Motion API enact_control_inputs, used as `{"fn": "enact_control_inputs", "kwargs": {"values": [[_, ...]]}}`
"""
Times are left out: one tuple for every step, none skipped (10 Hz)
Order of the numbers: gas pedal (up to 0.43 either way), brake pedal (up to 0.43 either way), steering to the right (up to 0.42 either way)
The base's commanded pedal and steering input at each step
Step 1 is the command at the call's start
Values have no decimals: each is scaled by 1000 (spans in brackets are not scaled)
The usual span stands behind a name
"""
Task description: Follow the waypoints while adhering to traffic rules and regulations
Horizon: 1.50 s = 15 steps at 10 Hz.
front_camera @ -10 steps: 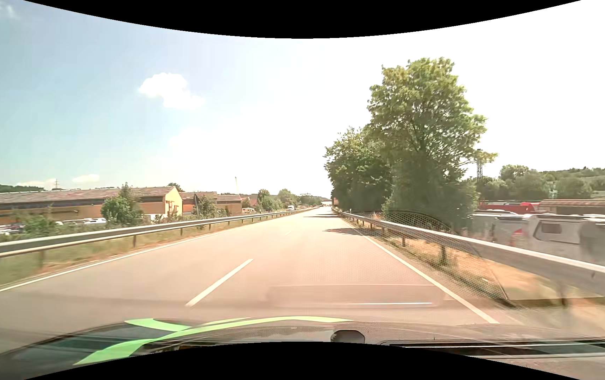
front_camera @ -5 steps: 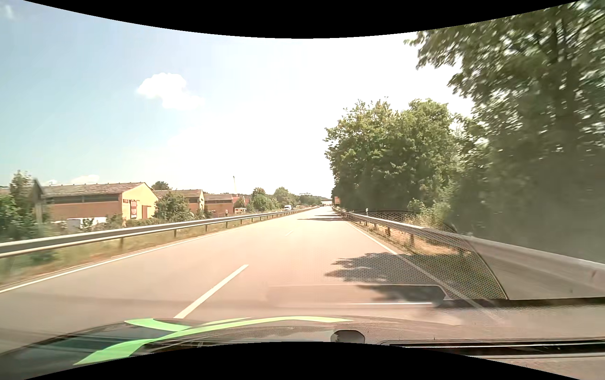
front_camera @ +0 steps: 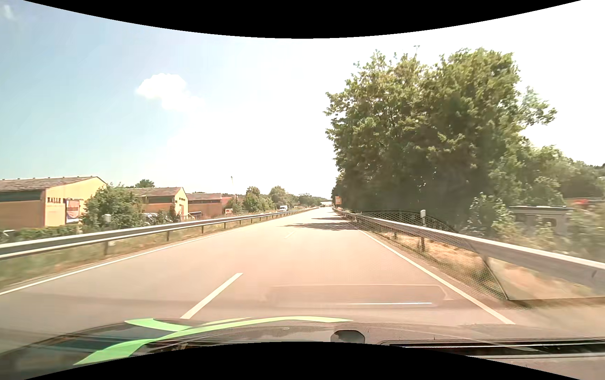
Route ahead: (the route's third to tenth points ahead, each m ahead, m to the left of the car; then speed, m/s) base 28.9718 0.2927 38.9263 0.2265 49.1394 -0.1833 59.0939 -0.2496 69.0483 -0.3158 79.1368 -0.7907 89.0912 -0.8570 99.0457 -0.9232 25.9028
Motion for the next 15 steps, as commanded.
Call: {"fn": "enact_control_inputs", "kwargs": {"values": [[209,0,-3],[177,0,-2],[169,0,-2],[169,0,-2],[169,0,-2],[169,0,-1],[177,0,-1],[189,0,0],[189,0,0],[189,0,0],[189,0,0],[189,0,1],[177,0,0],[169,0,0],[157,0,0]]}}
